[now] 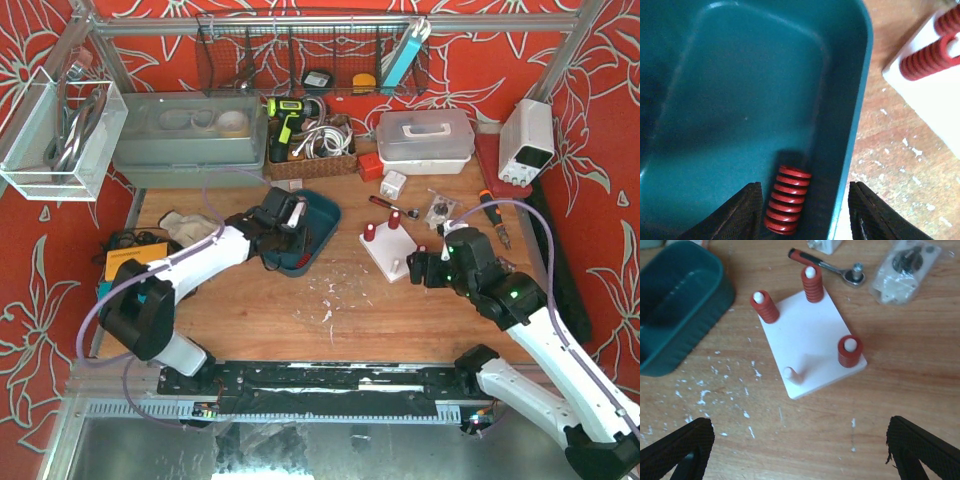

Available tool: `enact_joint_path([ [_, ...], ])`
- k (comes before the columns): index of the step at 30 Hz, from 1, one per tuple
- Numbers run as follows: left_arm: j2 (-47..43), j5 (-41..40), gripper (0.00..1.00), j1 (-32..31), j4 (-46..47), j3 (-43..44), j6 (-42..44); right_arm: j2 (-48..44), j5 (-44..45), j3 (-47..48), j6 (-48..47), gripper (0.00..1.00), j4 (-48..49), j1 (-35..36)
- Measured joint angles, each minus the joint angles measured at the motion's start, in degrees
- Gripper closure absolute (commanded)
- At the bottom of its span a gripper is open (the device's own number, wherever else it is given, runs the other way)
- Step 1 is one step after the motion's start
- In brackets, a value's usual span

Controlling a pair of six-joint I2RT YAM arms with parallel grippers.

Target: Install the large spring

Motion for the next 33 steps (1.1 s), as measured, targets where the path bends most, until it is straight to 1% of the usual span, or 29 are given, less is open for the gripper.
enact_joint_path([
  [4,3.4,1.5,0.59,0.2,-1.1,0.1,2.2,1.7,1.4,1.6,-0.7,0.05,-4.6,0.0],
  [6,5.5,2.7,0.6,0.5,-2.0,0.7,3.2,2.9,1.5,2.4,-0.7,0.05,-6.4,0.0],
  [13,12.4,7.4,0.6,1.7,-6.6,5.5,5.4,3.4,2.3,5.8,-0.8,0.05,-9.6,0.0],
  [26,15.5,8.2,0.56,4.0,-13.1,8.6,9.8,1.1,3.5,6.1,-0.1,0.05,-12.2,0.0],
  [33,17.7,9.6,0.56,5.6,-13.4,8.7,12.1,1.2,4.7,6.1,0.3,0.05,-13.7,0.0],
])
